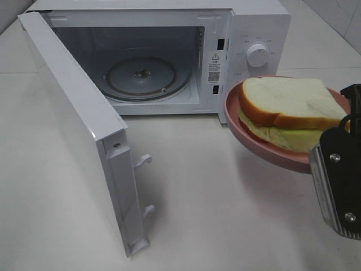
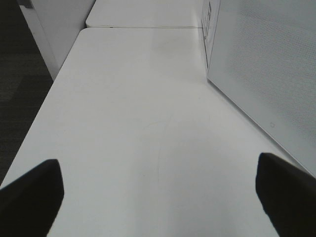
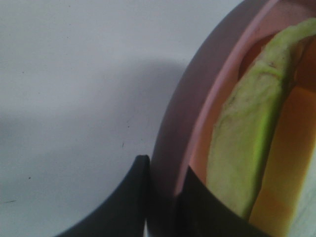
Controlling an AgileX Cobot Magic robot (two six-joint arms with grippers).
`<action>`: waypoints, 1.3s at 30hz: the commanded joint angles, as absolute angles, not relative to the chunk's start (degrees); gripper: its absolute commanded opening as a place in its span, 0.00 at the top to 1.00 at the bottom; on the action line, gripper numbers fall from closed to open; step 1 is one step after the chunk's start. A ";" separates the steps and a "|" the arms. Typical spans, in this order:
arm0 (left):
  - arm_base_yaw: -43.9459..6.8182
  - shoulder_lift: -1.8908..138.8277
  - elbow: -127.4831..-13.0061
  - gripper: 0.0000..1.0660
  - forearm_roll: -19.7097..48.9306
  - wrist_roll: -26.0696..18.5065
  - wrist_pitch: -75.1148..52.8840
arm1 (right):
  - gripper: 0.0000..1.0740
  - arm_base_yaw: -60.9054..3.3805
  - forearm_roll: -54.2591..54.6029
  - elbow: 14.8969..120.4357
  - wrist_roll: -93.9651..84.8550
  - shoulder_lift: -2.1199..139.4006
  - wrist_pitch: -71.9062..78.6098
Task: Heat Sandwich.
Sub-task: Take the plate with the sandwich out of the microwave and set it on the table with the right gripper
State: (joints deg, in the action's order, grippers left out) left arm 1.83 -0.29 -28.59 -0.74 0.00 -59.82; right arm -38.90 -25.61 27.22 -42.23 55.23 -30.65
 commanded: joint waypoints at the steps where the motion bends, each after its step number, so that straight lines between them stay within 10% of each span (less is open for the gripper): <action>1: 1.95 -1.72 -28.42 0.06 -0.80 0.00 -59.30 | 1.00 -38.79 -29.39 27.33 -37.30 54.66 -31.00; 39: 1.95 -1.72 -28.42 0.06 -0.80 0.00 -59.30 | 0.99 -38.79 -46.35 27.79 14.61 57.98 -57.41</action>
State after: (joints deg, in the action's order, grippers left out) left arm 1.83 -0.29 -28.59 -0.74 0.00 -59.82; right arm -38.90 -43.49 27.22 11.29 56.26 -56.49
